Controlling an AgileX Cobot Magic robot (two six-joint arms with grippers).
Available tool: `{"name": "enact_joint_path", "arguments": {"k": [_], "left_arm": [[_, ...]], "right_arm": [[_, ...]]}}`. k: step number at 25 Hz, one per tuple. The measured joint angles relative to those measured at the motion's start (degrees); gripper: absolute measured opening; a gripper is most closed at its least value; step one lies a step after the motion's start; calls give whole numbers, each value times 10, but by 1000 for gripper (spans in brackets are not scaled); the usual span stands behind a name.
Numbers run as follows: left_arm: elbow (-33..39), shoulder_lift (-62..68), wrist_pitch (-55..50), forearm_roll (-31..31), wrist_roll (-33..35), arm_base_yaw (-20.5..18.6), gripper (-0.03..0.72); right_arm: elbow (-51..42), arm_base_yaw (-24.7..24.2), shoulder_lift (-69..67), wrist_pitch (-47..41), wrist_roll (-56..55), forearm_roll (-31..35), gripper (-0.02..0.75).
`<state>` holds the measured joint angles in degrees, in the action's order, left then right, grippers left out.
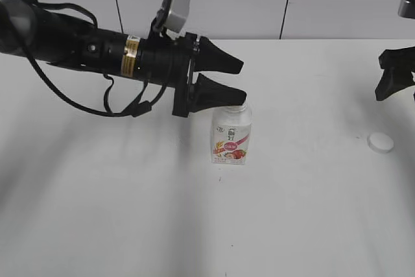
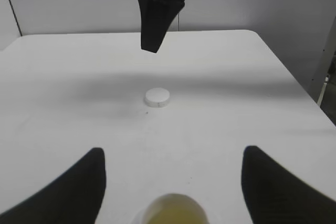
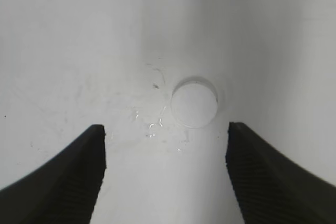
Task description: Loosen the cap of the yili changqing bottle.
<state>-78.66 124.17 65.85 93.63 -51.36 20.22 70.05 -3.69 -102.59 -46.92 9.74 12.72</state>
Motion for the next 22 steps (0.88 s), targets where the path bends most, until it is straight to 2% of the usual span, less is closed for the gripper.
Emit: {"name": "enact_joint_path", "arguments": {"k": [4,9,12,17,22], "left_arm": [[0,-35,-19,14,-26,-10,493],[0,-82,-94,73,-74,-42,493],[0,-122,-182,110,-85,-61,493],[0,-172,-359,116,-89,-85,493],[6,-184,-587,116,-90,-86,493]], "right_arm": [[6,0,20,-17,3,0,562],[20,0,53,-30,10,-1,562],[20,0,74,-30,17,-1,562],[21,0,102,-31,39,-1,562],[21,0,116,-31,51,-2,562]]}}
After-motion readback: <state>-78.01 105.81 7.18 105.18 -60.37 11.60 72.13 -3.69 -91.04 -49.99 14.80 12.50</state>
